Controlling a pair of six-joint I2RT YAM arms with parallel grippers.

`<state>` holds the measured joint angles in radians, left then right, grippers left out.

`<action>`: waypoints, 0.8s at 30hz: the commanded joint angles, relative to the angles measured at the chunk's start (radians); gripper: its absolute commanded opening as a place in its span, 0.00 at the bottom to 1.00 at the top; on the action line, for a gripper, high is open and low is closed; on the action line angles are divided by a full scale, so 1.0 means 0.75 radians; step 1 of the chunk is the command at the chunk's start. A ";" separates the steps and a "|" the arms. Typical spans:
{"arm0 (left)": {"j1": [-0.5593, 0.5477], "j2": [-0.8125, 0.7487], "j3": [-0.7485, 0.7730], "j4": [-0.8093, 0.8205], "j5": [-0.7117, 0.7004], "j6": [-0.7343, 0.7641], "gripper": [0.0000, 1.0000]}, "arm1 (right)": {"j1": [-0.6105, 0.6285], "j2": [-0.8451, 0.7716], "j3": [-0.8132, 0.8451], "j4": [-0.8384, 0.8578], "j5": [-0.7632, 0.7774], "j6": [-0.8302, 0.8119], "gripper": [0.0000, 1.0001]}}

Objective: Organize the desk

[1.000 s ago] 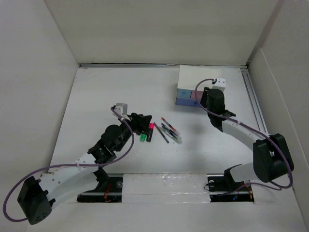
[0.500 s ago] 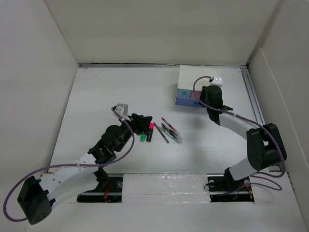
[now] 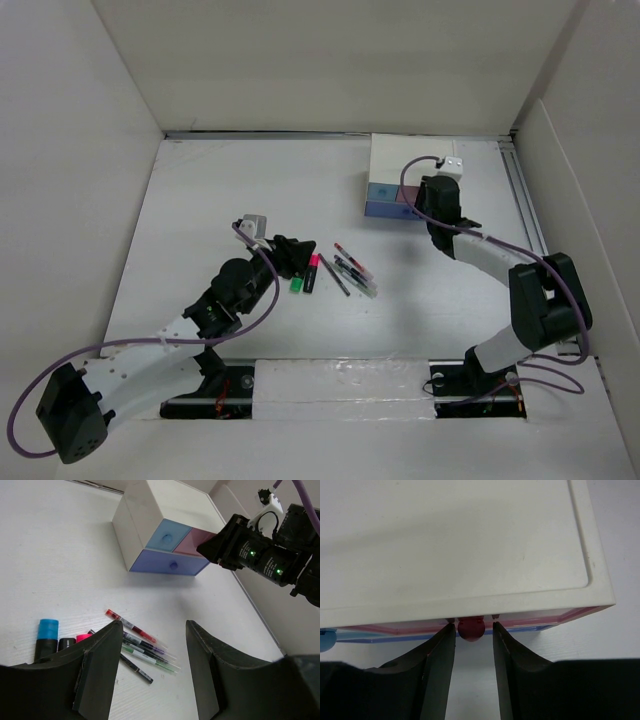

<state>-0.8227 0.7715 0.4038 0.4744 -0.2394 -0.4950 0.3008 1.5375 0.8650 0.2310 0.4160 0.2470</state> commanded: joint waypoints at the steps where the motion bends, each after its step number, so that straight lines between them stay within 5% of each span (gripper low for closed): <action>1: 0.003 0.008 0.000 0.057 0.014 0.007 0.49 | -0.008 -0.060 0.035 0.111 0.047 -0.002 0.42; 13: 0.003 -0.010 -0.009 0.057 0.016 0.001 0.49 | -0.008 -0.037 0.027 0.126 0.065 0.022 0.21; 24: 0.003 0.002 -0.007 0.073 0.045 -0.003 0.49 | 0.069 -0.250 -0.159 0.077 0.079 0.076 0.17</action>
<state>-0.8227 0.7773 0.4038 0.4747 -0.2207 -0.4950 0.3340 1.4063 0.7616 0.2531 0.4469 0.2810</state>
